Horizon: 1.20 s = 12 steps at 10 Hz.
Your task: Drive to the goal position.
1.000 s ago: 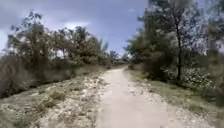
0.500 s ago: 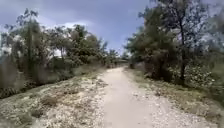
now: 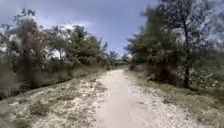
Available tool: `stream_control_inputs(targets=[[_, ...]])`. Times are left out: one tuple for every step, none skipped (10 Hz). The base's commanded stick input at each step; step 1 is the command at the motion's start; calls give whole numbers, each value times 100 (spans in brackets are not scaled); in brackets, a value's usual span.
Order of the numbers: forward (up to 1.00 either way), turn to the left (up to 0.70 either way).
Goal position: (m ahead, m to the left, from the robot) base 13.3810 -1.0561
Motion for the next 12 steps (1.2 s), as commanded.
stream_control_inputs(targets=[[50,0],[50,0],[50,0],[50,0],[50,0],[50,0],[50,0],[50,0],[50,0],[50,0],[50,0],[50,0]])
